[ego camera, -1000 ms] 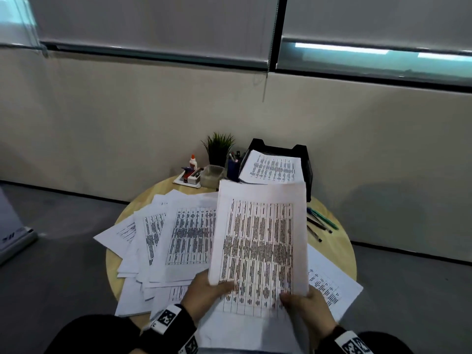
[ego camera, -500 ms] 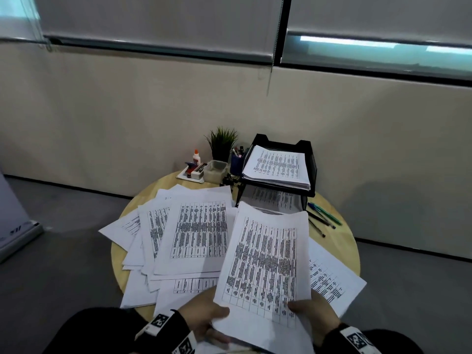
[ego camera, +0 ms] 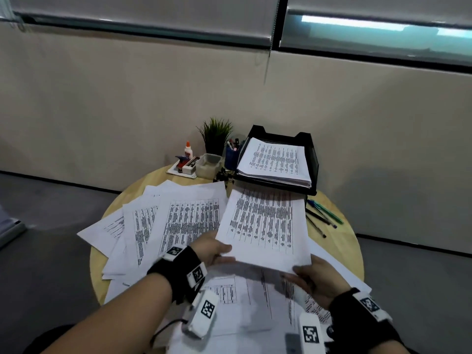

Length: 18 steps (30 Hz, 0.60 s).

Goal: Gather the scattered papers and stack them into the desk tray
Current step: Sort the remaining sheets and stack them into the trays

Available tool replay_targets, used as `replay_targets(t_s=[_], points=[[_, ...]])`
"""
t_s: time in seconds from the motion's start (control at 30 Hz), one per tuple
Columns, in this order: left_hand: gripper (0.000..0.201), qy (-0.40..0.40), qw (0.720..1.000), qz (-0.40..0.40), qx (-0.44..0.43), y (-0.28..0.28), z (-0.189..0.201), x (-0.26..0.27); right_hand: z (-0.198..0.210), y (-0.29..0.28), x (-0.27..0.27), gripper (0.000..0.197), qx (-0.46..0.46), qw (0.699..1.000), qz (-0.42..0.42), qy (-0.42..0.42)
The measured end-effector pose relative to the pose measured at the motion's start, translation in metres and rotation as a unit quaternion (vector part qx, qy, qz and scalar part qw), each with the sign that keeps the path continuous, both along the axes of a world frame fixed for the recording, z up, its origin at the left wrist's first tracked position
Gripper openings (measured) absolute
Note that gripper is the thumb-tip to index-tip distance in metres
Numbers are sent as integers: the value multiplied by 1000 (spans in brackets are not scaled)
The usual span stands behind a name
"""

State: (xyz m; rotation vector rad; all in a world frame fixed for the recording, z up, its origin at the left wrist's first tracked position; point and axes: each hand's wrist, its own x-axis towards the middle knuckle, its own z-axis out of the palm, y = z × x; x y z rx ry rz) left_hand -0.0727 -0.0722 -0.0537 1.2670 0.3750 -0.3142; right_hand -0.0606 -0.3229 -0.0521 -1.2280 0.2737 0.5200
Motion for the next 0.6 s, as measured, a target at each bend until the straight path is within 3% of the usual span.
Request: replay_targets(t_s=[0.17,0.4,0.47,0.6], points=[[17,-20,997,65,49,-6,2,67,7,10,61,18,2,996,-92,0],[22,-51,980,74,175,9,-13,151,-7,18,137,14,-19,985,-170,-23],[25,-63,974,78,201,11,-16,169,-11,19,156,17,-20,982,-183,-37],[9,-79,953,67,285,10,-23,197,-22,19,188,11,-103,978,-167,-72]])
